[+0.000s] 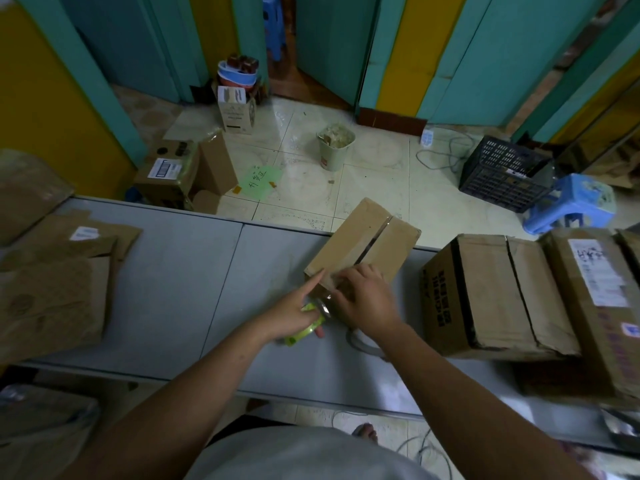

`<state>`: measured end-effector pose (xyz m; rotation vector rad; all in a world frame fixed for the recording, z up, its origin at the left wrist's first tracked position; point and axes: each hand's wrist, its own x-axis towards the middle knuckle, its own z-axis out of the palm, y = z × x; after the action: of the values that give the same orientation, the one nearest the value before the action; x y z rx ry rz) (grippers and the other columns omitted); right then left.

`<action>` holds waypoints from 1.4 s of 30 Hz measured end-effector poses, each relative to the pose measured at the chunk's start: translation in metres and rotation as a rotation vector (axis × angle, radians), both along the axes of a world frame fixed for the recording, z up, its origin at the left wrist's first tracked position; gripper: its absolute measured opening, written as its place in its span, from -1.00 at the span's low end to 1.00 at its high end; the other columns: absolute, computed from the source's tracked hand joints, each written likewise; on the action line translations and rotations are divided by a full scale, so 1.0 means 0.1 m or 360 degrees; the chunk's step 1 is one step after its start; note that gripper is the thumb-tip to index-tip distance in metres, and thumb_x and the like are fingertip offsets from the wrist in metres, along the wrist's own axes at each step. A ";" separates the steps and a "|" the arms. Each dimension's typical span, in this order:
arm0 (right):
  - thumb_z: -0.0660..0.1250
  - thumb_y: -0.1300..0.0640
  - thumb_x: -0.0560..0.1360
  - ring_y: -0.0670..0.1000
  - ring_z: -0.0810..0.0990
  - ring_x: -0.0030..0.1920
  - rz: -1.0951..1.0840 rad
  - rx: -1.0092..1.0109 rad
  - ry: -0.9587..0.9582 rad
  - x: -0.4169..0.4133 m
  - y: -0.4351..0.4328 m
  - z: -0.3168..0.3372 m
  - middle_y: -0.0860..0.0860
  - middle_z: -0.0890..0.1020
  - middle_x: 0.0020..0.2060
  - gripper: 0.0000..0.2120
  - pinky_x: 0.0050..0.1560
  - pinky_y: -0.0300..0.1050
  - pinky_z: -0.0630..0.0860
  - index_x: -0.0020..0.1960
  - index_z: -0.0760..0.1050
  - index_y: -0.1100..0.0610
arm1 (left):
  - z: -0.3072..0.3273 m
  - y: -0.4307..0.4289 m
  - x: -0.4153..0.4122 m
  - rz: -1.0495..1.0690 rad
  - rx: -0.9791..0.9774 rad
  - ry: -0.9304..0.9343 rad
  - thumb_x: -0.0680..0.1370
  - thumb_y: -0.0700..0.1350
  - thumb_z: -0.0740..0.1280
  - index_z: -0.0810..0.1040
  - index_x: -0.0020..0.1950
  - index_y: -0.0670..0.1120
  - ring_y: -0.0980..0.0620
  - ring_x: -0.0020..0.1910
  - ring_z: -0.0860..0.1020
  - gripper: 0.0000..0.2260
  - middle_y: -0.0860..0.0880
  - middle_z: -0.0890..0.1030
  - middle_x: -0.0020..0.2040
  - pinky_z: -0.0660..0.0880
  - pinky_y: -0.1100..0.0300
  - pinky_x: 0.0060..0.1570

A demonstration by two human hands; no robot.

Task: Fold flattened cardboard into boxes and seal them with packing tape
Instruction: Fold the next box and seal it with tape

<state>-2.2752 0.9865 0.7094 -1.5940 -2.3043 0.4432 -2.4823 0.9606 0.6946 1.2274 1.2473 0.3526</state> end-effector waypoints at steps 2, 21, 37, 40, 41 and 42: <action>0.41 -0.12 0.57 0.00 0.45 0.12 0.0040 0.0054 -0.0043 -0.02 0.05 -0.10 -0.08 0.58 0.08 -0.74 0.11 -0.03 0.43 0.19 0.63 -0.03 | 0.02 0.01 -0.03 -0.0046 -0.0008 0.0019 0.69 -0.09 0.31 -0.08 0.61 0.53 0.18 -0.09 0.74 -0.22 0.00 0.79 -0.11 0.54 0.08 0.02; 0.48 0.08 0.56 0.16 0.56 0.15 0.0412 0.0016 -0.0086 0.22 0.14 0.03 0.06 0.65 0.10 -0.71 0.12 0.14 0.54 0.26 0.69 0.11 | 0.14 0.03 -0.16 -0.0316 -0.0067 0.0010 0.68 -0.08 0.34 0.00 0.60 0.55 -0.05 0.02 0.75 -0.24 -0.08 0.78 0.01 0.60 -0.08 0.16; 0.48 0.03 0.57 -0.07 0.51 0.18 0.0171 -0.0135 0.0264 0.36 0.06 0.04 -0.09 0.61 0.11 -0.83 0.24 -0.05 0.54 0.14 0.69 0.02 | 0.41 -0.06 -0.07 -0.0179 0.0204 0.0011 0.69 0.01 0.30 0.01 0.57 0.56 -0.03 0.10 0.57 -0.33 0.09 0.78 -0.02 0.56 0.19 -0.16; 0.36 0.04 0.65 -0.09 0.50 0.14 0.0002 -0.0078 0.0456 0.31 -0.09 0.11 -0.10 0.59 0.04 -0.85 0.16 -0.18 0.47 0.13 0.68 0.03 | 0.48 -0.09 -0.05 -0.0225 0.0280 -0.0010 0.69 0.04 0.30 -0.01 0.55 0.60 0.10 -0.22 0.59 -0.33 0.06 0.78 -0.05 0.58 0.19 -0.25; 0.34 0.03 0.66 -0.12 0.54 0.09 -0.0045 -0.0144 0.0552 0.27 -0.15 0.16 -0.11 0.61 0.01 -0.85 0.11 -0.20 0.48 0.13 0.67 0.01 | 0.50 -0.10 -0.03 -0.0244 0.0310 -0.0017 0.70 0.05 0.30 -0.01 0.56 0.59 0.16 -0.22 0.62 -0.33 0.07 0.78 -0.06 0.57 0.25 -0.25; 0.34 0.02 0.67 -0.14 0.58 0.03 -0.0070 -0.0271 0.0660 0.23 -0.20 0.21 -0.11 0.63 -0.03 -0.86 0.05 -0.20 0.52 0.12 0.66 -0.01 | 0.52 -0.11 -0.01 -0.0261 0.0331 -0.0031 0.70 0.05 0.30 -0.02 0.57 0.59 0.23 -0.19 0.64 -0.33 0.08 0.77 -0.06 0.54 0.32 -0.23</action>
<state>-2.2525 0.9664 0.7301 -1.4554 -1.9581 0.8872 -2.4829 0.9497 0.7461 1.4907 1.1046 0.3798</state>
